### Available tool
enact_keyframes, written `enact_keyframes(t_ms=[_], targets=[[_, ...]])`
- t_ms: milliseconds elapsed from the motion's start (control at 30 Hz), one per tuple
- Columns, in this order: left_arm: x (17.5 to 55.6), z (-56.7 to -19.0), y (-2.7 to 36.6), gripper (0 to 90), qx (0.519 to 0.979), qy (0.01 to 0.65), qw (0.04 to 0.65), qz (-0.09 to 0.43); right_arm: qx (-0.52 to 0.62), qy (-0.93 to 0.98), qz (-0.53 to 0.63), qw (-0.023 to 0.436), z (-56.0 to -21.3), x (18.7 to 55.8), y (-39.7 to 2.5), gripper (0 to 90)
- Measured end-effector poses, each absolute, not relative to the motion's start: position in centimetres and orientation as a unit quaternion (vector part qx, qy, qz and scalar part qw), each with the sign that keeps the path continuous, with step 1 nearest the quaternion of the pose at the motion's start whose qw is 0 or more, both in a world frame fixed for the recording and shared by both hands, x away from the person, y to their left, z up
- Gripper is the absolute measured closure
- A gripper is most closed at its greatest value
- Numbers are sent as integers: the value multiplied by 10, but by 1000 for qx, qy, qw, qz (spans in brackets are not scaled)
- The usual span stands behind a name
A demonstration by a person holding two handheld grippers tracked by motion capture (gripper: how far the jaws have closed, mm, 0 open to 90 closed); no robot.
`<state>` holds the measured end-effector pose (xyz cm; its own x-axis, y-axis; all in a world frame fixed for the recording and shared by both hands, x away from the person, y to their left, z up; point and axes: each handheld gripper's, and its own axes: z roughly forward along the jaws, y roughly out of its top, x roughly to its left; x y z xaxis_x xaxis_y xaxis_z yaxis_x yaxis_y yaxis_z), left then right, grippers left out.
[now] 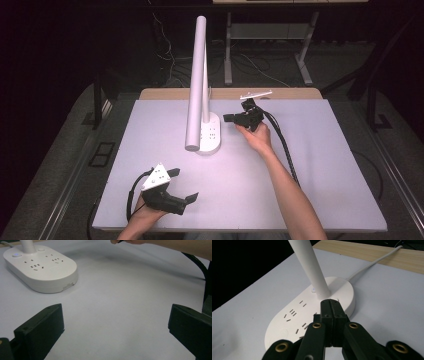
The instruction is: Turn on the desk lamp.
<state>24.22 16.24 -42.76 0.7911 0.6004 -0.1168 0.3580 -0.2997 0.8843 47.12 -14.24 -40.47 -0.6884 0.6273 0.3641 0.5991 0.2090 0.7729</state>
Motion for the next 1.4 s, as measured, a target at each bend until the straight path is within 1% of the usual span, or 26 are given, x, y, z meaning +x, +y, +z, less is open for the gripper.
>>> enact_keyframes(t_ms=[367, 500, 600, 700, 833, 867, 900, 933, 967, 1033, 1167, 1267, 1300, 1400], targets=[[242, -428, 162, 0, 797, 301, 510, 118, 397, 776, 489, 26, -387, 452, -175, 892], [242, -428, 161, 0, 797, 301, 510, 118, 398, 773, 492, 28, -380, 441, -186, 783], [242, -428, 160, 0, 796, 301, 512, 117, 404, 769, 494, 30, -375, 431, -195, 658], [242, -428, 160, 0, 797, 300, 511, 117, 408, 763, 501, 30, -371, 420, -203, 509], [242, -428, 159, 0, 796, 300, 511, 118, 407, 766, 496, 43, -368, 403, -212, 311], [242, -428, 159, 0, 796, 300, 511, 118, 407, 766, 496, 43, -368, 403, -212, 311], [242, -428, 159, 0, 797, 300, 510, 118, 407, 768, 492, 50, -368, 395, -215, 164], [241, -428, 159, 0, 797, 300, 510, 119, 406, 769, 490, 52, -368, 391, -217, 109], [241, -428, 159, 0, 797, 300, 510, 119, 406, 771, 488, 56, -368, 387, -219, 99], [241, -428, 159, 0, 796, 301, 511, 119, 405, 770, 489, 56, -367, 378, -223, 4], [241, -428, 159, 0, 796, 301, 511, 119, 405, 769, 492, 57, -367, 364, -231, 1], [241, -428, 159, 0, 797, 300, 511, 119, 406, 768, 492, 58, -367, 345, -243, 1], [241, -428, 159, 0, 797, 300, 511, 119, 406, 768, 492, 58, -367, 345, -243, 1], [241, -428, 159, 0, 796, 301, 511, 119, 413, 764, 493, 55, -371, 326, -255, 1]])
